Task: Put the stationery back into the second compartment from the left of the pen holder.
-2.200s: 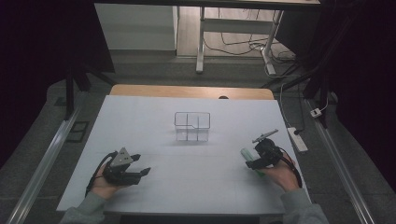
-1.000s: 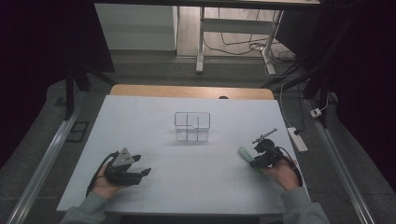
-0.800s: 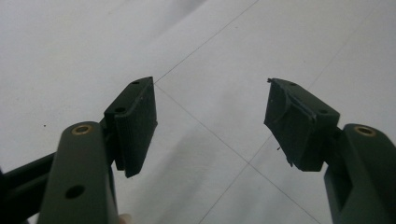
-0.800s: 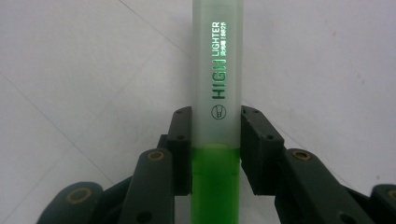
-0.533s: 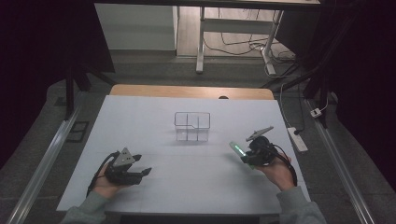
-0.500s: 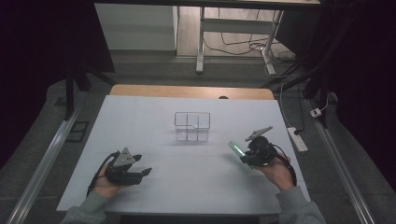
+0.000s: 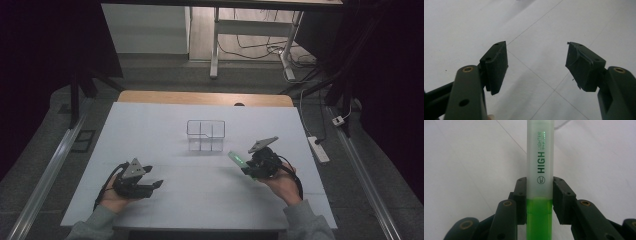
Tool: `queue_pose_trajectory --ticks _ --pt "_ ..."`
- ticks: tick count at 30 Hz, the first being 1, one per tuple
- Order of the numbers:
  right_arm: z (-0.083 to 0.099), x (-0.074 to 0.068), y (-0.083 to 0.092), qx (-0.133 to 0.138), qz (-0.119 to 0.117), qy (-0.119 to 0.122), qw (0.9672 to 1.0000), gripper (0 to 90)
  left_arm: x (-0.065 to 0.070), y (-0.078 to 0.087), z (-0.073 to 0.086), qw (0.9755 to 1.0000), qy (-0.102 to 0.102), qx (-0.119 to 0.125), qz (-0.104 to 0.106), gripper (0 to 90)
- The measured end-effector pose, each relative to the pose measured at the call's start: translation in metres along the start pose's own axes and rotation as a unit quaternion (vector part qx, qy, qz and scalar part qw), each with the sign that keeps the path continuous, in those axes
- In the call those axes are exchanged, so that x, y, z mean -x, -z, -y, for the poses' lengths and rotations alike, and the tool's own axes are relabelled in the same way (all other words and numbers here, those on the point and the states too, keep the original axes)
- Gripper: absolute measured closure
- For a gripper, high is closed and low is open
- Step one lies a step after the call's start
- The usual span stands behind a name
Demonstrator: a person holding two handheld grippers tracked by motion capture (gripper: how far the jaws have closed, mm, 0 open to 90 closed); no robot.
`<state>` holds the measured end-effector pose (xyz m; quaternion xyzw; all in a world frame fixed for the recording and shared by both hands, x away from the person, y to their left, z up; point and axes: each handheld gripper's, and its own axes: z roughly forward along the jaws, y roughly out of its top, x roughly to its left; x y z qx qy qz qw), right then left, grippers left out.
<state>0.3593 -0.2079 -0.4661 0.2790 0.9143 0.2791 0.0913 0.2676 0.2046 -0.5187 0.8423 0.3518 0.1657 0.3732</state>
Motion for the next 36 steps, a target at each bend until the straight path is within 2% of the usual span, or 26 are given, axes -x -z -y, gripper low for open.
queue_pose_trajectory --ticks 11,16,17,22,28,31,36 --pt "-0.018 -0.025 -0.012 0.015 -0.020 0.038 0.9990 66.4 0.001 -0.002 -0.001 1.0000 -0.005 -0.003 0.004 33.7" --pt "-0.025 -0.035 -0.019 0.012 -0.029 0.052 0.9982 66.4 0.002 -0.003 -0.001 1.0000 -0.005 -0.003 0.008 33.7" --pt "-0.026 -0.036 -0.020 0.013 -0.030 0.061 0.9976 66.4 0.001 -0.003 -0.002 0.9999 -0.005 -0.003 0.009 33.7" --pt "-0.030 -0.040 -0.022 0.017 -0.043 0.068 0.9966 66.4 -0.001 -0.005 -0.004 1.0000 0.000 -0.003 0.009 33.5" --pt "-0.036 -0.049 -0.027 0.014 -0.049 0.092 0.9944 66.4 -0.002 -0.003 0.000 1.0000 0.006 -0.002 0.007 33.4" --pt "-0.038 -0.056 -0.031 0.011 -0.052 0.096 0.9940 66.4 -0.001 -0.001 0.000 1.0000 0.002 0.000 0.006 33.4" --pt "-0.042 -0.065 -0.041 0.002 -0.053 0.119 0.9915 66.4 0.004 0.001 -0.001 1.0000 -0.004 0.000 0.005 33.1"
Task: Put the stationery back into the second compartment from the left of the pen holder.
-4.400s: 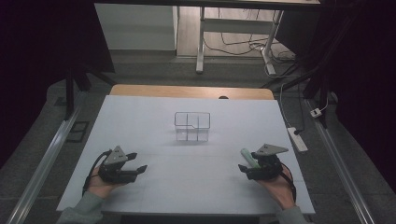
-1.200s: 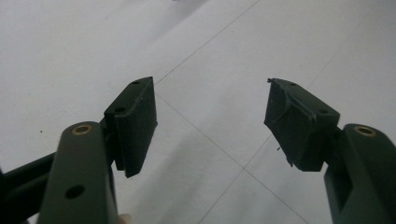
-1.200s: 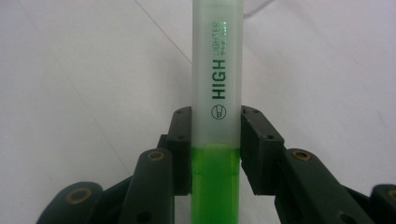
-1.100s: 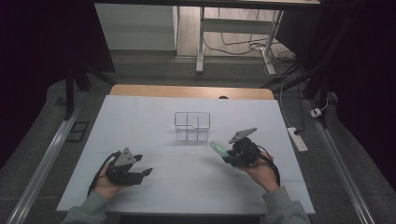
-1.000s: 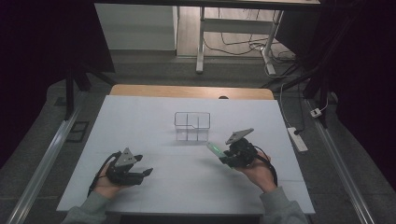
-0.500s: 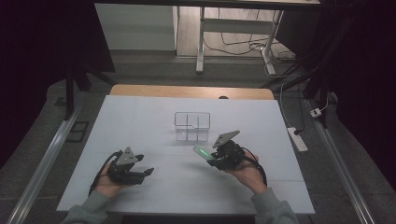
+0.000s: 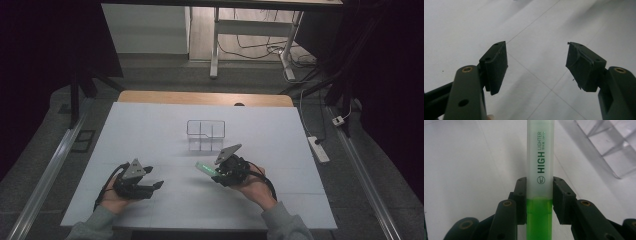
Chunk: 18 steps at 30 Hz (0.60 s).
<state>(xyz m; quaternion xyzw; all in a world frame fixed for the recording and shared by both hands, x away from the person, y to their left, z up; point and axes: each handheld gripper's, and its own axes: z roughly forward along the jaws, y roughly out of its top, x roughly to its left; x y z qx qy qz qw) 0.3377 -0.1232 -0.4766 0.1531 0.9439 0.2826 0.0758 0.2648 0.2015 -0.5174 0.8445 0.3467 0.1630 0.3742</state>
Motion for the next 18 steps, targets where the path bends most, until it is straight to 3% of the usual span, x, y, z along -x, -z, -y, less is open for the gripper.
queue_pose_trajectory --ticks 5,8,18 --pt "-0.004 -0.011 -0.006 -0.003 -0.009 0.024 0.9997 66.4 0.006 -0.003 -0.006 0.9998 -0.017 0.000 0.005 32.4" --pt "-0.006 -0.013 -0.008 -0.003 -0.013 0.020 0.9997 66.4 0.009 -0.005 -0.007 0.9997 -0.023 -0.003 0.011 32.2" --pt "-0.009 -0.017 -0.020 -0.019 -0.022 0.040 0.9988 66.4 0.010 -0.005 -0.009 0.9994 -0.031 -0.006 0.015 32.0"
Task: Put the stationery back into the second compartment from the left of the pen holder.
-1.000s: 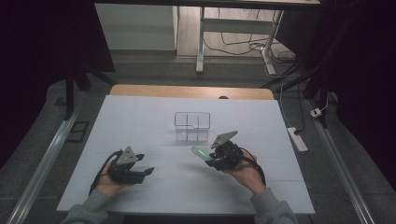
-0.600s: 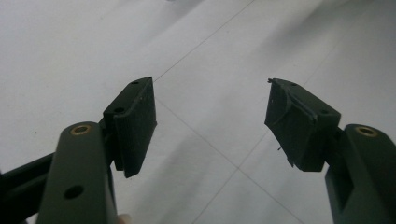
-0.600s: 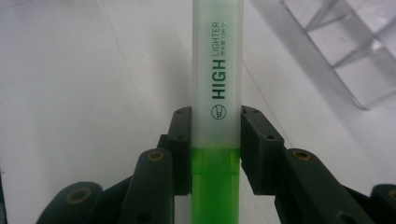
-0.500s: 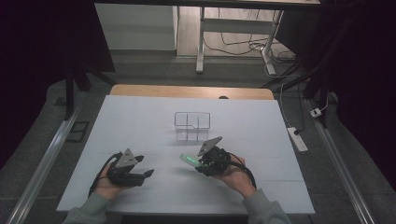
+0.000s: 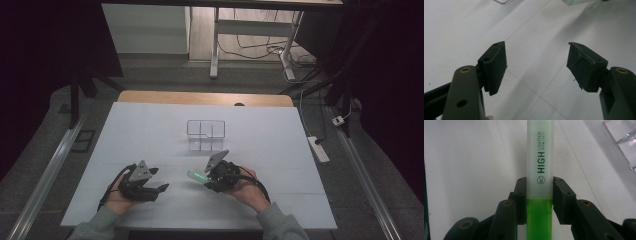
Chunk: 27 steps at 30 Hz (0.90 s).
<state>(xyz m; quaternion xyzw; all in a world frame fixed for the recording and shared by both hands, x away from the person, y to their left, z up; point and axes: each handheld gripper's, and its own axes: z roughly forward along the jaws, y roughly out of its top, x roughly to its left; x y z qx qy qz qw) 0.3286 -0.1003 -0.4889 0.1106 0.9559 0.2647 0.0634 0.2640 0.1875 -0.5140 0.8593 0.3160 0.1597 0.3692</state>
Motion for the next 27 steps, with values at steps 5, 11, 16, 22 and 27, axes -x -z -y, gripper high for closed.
queue_pose_trajectory --ticks 5,11,16,22,27 --pt "-0.005 -0.002 -0.002 -0.002 -0.007 0.012 0.9999 66.4 0.002 0.001 -0.007 0.9998 -0.017 0.000 0.011 30.6" --pt "-0.009 -0.004 -0.006 -0.006 -0.013 0.017 0.9998 66.4 0.013 -0.001 -0.015 0.9986 -0.051 -0.003 0.013 29.1" --pt "-0.013 -0.009 -0.009 -0.013 -0.015 0.036 0.9992 66.3 0.024 -0.005 -0.025 0.9964 -0.082 -0.006 0.021 28.7" --pt "-0.017 -0.013 -0.013 -0.022 -0.020 0.053 0.9981 66.3 0.031 -0.014 -0.039 0.9943 -0.099 -0.022 0.033 27.7" --pt "-0.019 -0.016 -0.013 -0.021 -0.022 0.063 0.9976 66.3 0.037 -0.024 -0.049 0.9907 -0.124 -0.041 0.039 26.5"
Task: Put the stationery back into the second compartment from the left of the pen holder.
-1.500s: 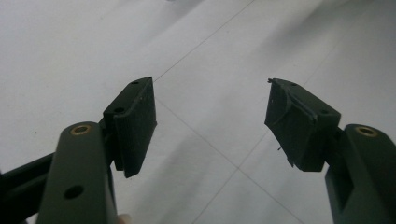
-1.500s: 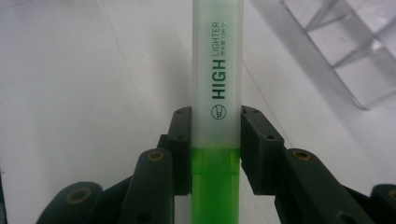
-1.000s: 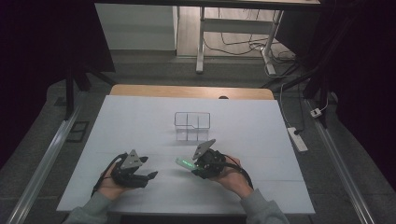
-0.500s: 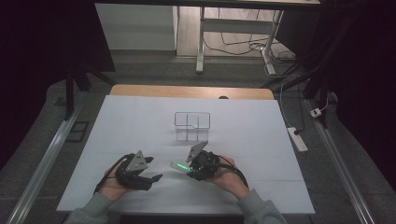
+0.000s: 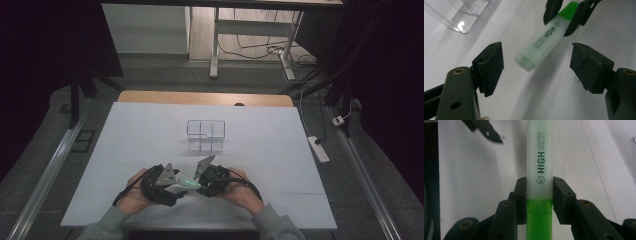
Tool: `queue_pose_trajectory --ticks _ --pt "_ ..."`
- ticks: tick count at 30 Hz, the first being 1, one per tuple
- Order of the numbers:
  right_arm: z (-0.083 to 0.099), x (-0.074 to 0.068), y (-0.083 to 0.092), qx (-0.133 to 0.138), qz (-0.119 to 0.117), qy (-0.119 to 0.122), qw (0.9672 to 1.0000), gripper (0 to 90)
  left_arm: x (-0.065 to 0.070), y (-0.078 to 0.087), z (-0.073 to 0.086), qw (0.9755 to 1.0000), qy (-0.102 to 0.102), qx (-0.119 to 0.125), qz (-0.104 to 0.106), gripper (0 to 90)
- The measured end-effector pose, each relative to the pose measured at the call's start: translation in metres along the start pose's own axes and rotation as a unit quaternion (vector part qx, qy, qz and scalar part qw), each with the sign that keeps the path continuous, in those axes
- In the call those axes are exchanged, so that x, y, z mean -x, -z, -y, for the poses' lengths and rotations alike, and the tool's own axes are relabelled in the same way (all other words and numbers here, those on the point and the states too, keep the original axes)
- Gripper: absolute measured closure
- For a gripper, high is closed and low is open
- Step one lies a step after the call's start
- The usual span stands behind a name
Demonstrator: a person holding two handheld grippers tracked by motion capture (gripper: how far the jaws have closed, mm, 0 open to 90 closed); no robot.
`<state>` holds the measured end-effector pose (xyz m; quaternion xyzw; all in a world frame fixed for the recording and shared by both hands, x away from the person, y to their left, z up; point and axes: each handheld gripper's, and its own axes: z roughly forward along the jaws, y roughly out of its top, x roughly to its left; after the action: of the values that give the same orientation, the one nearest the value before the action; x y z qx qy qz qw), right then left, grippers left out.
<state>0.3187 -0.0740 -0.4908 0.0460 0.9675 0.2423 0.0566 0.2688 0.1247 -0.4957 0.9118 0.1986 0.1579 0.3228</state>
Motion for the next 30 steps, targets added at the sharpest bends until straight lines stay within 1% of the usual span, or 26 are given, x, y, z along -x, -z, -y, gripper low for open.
queue_pose_trajectory --ticks 5,7,11,13,17,18,19,20,21,22,23,24,25,26,27,28,29,30 --pt "-0.001 -0.003 -0.003 -0.002 -0.004 0.004 1.0000 66.4 0.003 -0.004 -0.008 0.9998 -0.017 -0.005 -0.001 27.6" --pt "-0.002 -0.004 -0.004 -0.003 -0.008 0.006 0.9999 66.4 0.003 -0.006 -0.009 0.9997 -0.021 -0.008 0.005 29.0" --pt "-0.004 -0.005 -0.005 -0.007 -0.013 0.017 0.9998 66.3 0.005 -0.010 -0.009 0.9987 -0.041 -0.026 0.015 31.4" --pt "-0.004 -0.007 -0.006 -0.008 -0.015 0.018 0.9997 66.3 0.006 -0.013 -0.010 0.9983 -0.045 -0.032 0.021 33.5" --pt "-0.006 -0.010 -0.008 -0.010 -0.024 0.030 0.9992 66.3 0.009 -0.018 -0.012 0.9956 -0.070 -0.050 0.037 38.7" --pt "-0.007 -0.012 -0.008 -0.007 -0.023 0.022 0.9995 66.3 0.009 -0.019 -0.012 0.9942 -0.081 -0.058 0.041 40.6" --pt "-0.006 -0.013 -0.006 -0.014 -0.025 0.028 0.9992 66.3 0.011 -0.020 -0.013 0.9928 -0.091 -0.063 0.044 43.6" --pt "-0.006 -0.013 -0.007 -0.009 -0.033 0.032 0.9989 66.3 0.012 -0.022 -0.013 0.9919 -0.098 -0.069 0.043 45.7" --pt "-0.007 -0.014 -0.006 -0.014 -0.031 0.038 0.9987 66.3 0.013 -0.022 -0.013 0.9912 -0.102 -0.075 0.041 47.3" --pt "-0.007 -0.014 -0.006 -0.013 -0.026 0.045 0.9986 66.3 0.014 -0.023 -0.013 0.9908 -0.105 -0.074 0.042 50.0" --pt "-0.007 -0.015 -0.005 -0.015 -0.033 0.046 0.9983 66.3 0.014 -0.023 -0.013 0.9896 -0.112 -0.079 0.044 52.8" --pt "-0.008 -0.016 -0.006 -0.016 -0.033 0.055 0.9978 66.3 0.015 -0.023 -0.013 0.9888 -0.117 -0.083 0.042 54.1" --pt "-0.008 -0.017 -0.007 -0.015 -0.034 0.061 0.9975 66.3 0.015 -0.023 -0.013 0.9872 -0.126 -0.089 0.042 55.5" --pt "-0.008 -0.017 -0.007 -0.018 -0.031 0.074 0.9966 66.3 0.016 -0.024 -0.013 0.9854 -0.135 -0.094 0.044 57.7" --pt "-0.008 -0.018 -0.007 -0.022 -0.034 0.075 0.9963 66.3 0.016 -0.025 -0.013 0.9844 -0.140 -0.095 0.048 59.1" --pt "-0.008 -0.018 -0.007 -0.023 -0.035 0.083 0.9957 66.3 0.016 -0.025 -0.013 0.9829 -0.148 -0.096 0.051 59.9" --pt "-0.008 -0.019 -0.007 -0.023 -0.037 0.088 0.9952 66.1 0.017 -0.025 -0.013 0.9827 -0.150 -0.095 0.053 60.8" --pt "-0.008 -0.019 -0.007 -0.023 -0.039 0.090 0.9949 65.9 0.018 -0.025 -0.012 0.9833 -0.146 -0.095 0.054 61.8"
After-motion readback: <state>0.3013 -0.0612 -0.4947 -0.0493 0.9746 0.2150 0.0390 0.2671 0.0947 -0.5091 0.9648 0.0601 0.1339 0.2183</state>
